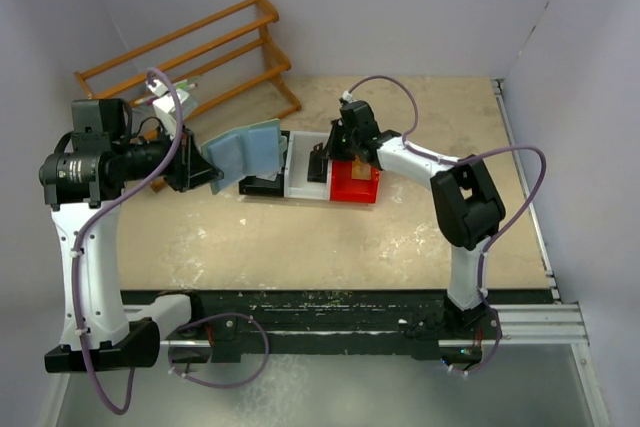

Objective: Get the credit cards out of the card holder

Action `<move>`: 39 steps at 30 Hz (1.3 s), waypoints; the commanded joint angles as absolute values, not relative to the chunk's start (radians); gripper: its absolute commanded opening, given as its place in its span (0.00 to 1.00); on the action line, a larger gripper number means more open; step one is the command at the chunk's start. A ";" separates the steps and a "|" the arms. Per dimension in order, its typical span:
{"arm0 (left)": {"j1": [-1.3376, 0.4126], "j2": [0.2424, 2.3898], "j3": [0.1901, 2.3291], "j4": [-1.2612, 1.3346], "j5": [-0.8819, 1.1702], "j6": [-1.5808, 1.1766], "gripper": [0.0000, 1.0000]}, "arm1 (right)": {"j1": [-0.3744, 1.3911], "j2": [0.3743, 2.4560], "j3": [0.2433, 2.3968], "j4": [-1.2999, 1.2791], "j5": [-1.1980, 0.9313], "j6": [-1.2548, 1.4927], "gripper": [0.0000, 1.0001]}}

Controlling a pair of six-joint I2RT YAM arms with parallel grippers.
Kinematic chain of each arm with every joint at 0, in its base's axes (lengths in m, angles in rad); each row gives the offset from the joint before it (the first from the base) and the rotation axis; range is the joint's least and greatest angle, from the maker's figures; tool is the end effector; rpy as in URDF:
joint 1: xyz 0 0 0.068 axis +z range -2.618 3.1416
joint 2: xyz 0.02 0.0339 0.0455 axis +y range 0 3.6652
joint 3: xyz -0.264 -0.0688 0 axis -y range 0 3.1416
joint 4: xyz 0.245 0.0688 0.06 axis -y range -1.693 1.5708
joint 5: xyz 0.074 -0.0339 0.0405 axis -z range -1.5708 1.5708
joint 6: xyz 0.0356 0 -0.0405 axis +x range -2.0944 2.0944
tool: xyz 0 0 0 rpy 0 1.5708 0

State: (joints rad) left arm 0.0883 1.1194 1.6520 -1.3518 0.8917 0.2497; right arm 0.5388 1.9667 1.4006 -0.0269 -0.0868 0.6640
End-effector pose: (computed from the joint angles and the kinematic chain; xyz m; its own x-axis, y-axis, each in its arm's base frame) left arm 0.1531 -0.0143 0.4568 -0.5881 0.1038 -0.8021 0.6390 0.6676 -0.3821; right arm 0.3860 0.2343 0.2151 -0.7308 0.2784 -0.6232 -0.1556 0.8211 0.5492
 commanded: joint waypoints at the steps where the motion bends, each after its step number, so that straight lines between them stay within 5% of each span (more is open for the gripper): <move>1: 0.084 1.113 1.713 -1.349 0.969 0.271 0.00 | 0.547 1.938 1.430 -0.044 -0.033 0.637 0.00; 6: 0.084 1.107 1.744 -1.373 1.025 0.287 0.00 | 0.546 1.905 1.440 -0.072 -0.007 0.633 0.06; 18: 0.084 1.121 1.775 -1.394 1.108 0.299 0.00 | 0.580 1.564 1.433 -0.129 0.016 0.571 0.48; 27: 0.084 1.143 1.780 -1.444 1.250 0.346 0.00 | 0.581 1.202 1.161 0.428 -0.712 0.705 0.91; 32: 0.084 1.167 1.780 -1.483 1.282 0.376 0.00 | 0.597 1.177 1.145 0.618 -0.867 0.822 0.96; 39: 0.084 1.172 1.775 -1.505 1.289 0.399 0.01 | 0.746 1.280 1.324 0.352 -0.741 0.606 0.93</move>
State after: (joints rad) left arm 0.0883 1.1801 1.7458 -1.4891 1.2213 0.3500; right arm 0.6849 1.2407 1.2133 0.4377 -0.7620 0.7151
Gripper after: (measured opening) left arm 0.139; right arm 0.953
